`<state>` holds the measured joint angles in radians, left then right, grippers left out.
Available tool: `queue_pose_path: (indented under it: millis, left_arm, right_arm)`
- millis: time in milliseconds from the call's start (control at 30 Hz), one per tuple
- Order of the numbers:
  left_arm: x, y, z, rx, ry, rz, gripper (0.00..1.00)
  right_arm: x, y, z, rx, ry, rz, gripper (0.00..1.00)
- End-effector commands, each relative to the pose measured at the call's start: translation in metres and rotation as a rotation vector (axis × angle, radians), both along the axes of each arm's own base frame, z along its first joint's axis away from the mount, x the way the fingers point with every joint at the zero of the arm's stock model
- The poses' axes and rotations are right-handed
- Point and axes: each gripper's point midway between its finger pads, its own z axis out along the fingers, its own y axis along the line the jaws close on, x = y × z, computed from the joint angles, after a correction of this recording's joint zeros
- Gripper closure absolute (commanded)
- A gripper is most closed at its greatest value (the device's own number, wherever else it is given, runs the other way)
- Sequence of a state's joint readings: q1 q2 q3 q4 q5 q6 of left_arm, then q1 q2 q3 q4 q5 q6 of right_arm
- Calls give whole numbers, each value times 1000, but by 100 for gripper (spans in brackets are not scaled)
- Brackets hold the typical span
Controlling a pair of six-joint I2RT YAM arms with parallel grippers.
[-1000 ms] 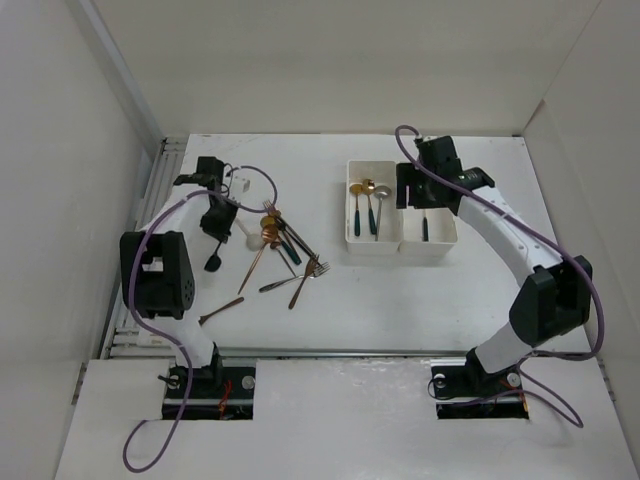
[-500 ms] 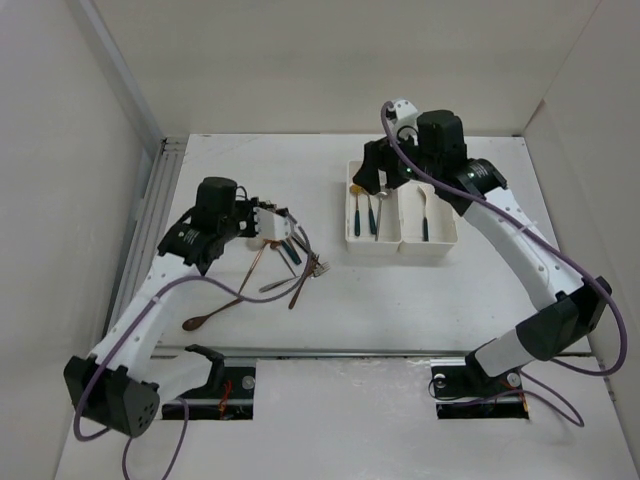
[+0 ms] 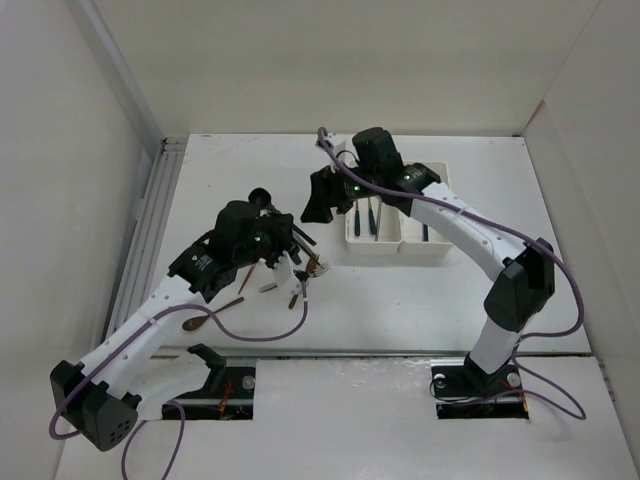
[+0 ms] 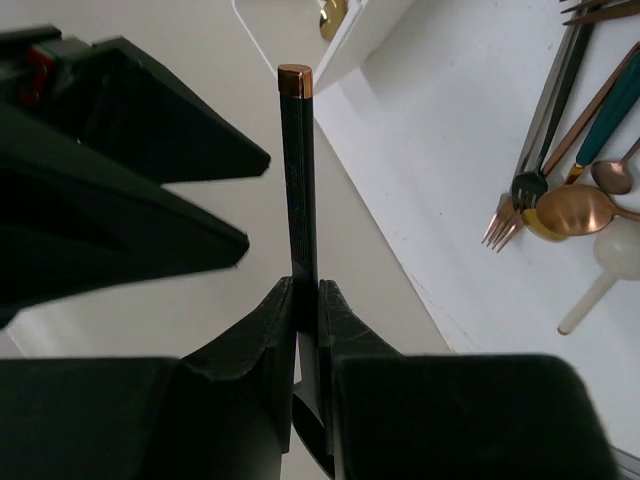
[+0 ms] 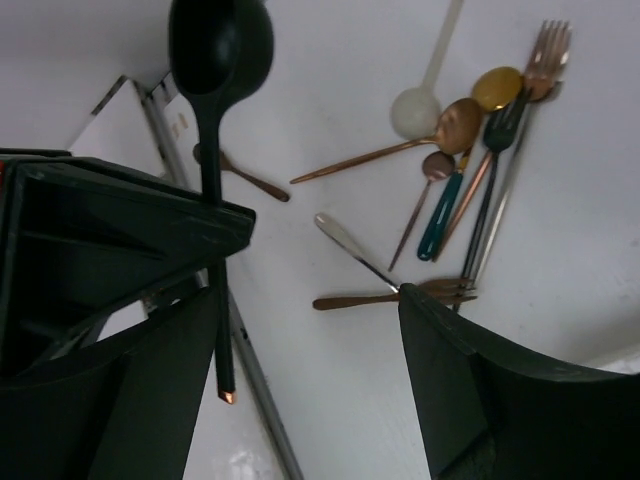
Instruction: Sort the eating utensils into containers
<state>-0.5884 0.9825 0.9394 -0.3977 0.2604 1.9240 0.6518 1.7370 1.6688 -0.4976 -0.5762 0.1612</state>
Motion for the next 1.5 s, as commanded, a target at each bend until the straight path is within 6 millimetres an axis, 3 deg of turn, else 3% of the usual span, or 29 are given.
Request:
queue_pose_path:
  millis: [0, 200, 300, 367, 567, 767, 800, 933, 1267, 1467]
  left_arm:
    - [-3, -10, 21, -5, -130, -78, 100]
    - [-4, -16, 22, -36, -125, -66, 100]
    - [-2, -15, 24, -44, -128, -53, 100]
    - [-2, -15, 26, -55, -128, -48, 100]
    - [-1, -13, 26, -88, -89, -9, 100]
    - [1, -6, 28, -97, -90, 27, 100]
    - [0, -7, 28, -100, -87, 19, 100]
    - [1, -4, 31, -106, -95, 28, 100]
    - [9, 10, 30, -116, -84, 82, 100]
    - [11, 15, 23, -132, -71, 105, 100]
  right_arm:
    - [-9, 16, 41, 143, -42, 59, 23]
    - [-26, 38, 33, 170, 13, 116, 26]
    - [-27, 43, 20, 149, 40, 123, 29]
    - [-38, 50, 1, 113, 88, 145, 30]
    - [-41, 49, -16, 81, 100, 137, 38]
    - [-47, 36, -13, 42, 46, 151, 38]
    - [-51, 33, -26, 18, 75, 150, 38]
    - [-61, 28, -16, 37, 51, 187, 40]
    - [-68, 13, -27, -43, 31, 206, 42]
    - [-75, -2, -32, -90, 41, 178, 42]
